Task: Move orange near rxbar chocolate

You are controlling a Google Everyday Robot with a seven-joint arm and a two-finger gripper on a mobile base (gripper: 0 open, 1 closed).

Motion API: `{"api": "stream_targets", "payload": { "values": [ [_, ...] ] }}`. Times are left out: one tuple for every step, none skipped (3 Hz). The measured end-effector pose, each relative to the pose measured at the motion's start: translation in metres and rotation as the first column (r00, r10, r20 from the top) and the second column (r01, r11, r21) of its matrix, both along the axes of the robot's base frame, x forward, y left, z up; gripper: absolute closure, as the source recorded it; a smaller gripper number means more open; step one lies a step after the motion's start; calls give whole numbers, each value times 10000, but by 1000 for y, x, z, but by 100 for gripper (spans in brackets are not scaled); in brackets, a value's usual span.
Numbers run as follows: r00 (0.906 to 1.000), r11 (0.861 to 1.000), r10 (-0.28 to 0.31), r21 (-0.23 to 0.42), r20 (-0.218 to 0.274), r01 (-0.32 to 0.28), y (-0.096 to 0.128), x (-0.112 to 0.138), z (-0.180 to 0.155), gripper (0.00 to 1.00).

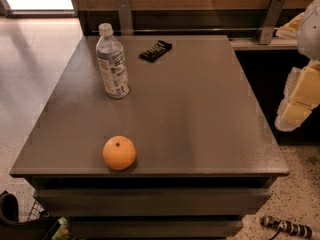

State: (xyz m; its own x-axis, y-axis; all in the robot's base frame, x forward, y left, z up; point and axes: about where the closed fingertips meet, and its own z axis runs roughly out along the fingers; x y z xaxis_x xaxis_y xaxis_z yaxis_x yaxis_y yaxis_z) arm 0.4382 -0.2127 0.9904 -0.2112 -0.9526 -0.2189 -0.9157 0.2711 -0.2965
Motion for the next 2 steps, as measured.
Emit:
{"api": "stream_targets", "payload": {
  "values": [
    [10000,10000,0,0,0,0,0,0,0,0],
    [9988,9917,481,1186,120,-492,18,2,-16,0]
  ]
}}
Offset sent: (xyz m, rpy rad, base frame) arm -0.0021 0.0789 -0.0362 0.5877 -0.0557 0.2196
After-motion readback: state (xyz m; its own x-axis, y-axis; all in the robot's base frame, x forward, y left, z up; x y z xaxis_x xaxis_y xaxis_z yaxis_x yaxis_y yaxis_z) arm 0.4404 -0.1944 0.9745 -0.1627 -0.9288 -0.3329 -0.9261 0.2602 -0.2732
